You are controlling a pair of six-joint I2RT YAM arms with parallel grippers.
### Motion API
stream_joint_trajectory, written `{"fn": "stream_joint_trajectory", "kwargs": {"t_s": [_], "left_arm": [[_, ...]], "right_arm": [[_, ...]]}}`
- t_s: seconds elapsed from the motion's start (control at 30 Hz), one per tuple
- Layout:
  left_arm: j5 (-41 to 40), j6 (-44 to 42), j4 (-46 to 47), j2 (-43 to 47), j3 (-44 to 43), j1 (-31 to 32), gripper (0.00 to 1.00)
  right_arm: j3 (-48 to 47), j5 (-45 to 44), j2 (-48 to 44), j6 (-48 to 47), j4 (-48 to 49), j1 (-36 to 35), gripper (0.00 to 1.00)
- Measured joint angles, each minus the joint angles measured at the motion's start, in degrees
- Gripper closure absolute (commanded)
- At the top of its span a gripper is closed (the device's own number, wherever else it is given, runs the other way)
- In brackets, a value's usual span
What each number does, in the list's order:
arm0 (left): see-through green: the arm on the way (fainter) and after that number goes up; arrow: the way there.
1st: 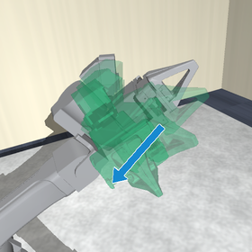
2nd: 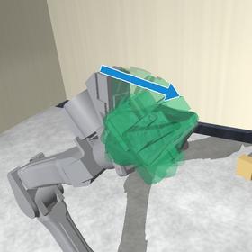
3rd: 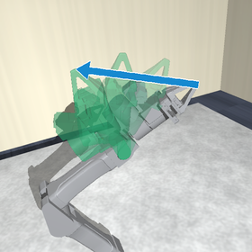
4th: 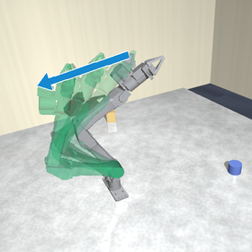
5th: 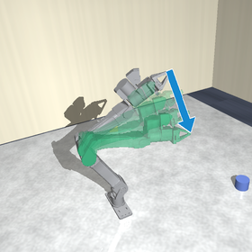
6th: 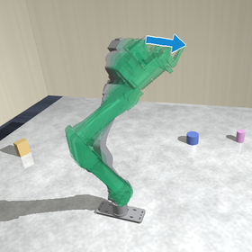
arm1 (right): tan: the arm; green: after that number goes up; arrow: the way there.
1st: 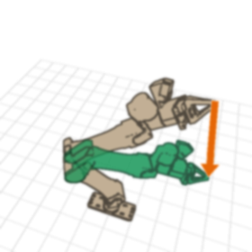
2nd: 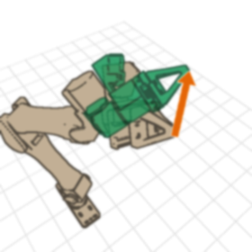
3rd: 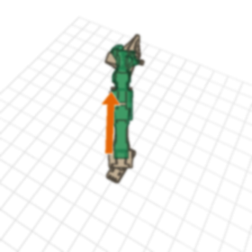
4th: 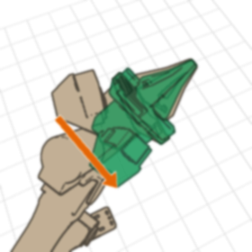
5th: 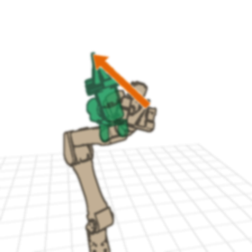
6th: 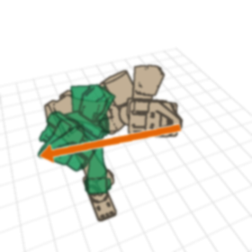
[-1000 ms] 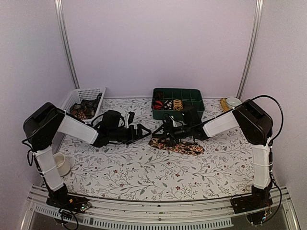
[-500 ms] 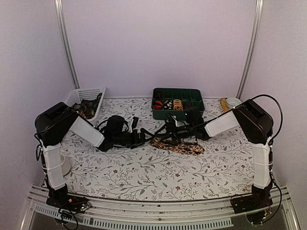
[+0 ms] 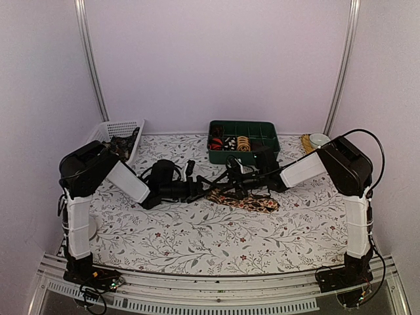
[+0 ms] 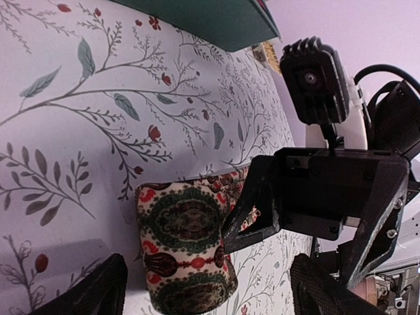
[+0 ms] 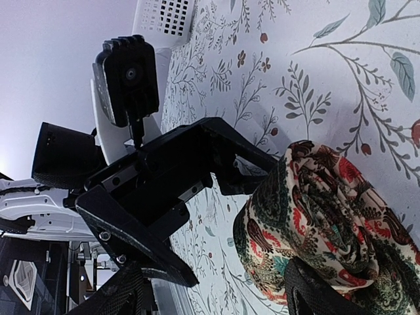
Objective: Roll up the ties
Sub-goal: Roll the tie at the center of the board.
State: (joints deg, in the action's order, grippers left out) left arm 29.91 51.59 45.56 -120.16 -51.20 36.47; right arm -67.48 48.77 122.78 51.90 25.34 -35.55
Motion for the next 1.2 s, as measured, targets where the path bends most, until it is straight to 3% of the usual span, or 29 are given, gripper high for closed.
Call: {"fn": "stream_joint_trajectory", "kwargs": {"t_s": [0.47, 0.73, 1.2], "left_arm": [[1.05, 3.65, 1.60, -3.78, -2.40, 1.31, 0.47], [0.09, 4.50, 0.96, -3.98, -2.43, 1.31, 0.50], [-0.07, 4.66, 0.42, -3.98, -2.69, 1.31, 0.46]], "right_arm": [[-0.76, 0.90, 0.26, -0.61, -1.07, 0.46, 0.26], [-3.39, 0.22, 0.22, -6.47, -6.88, 0.46, 0.20], [-10.23, -6.58, -2.03, -35.52, -28.17, 0.63, 0.14]]}}
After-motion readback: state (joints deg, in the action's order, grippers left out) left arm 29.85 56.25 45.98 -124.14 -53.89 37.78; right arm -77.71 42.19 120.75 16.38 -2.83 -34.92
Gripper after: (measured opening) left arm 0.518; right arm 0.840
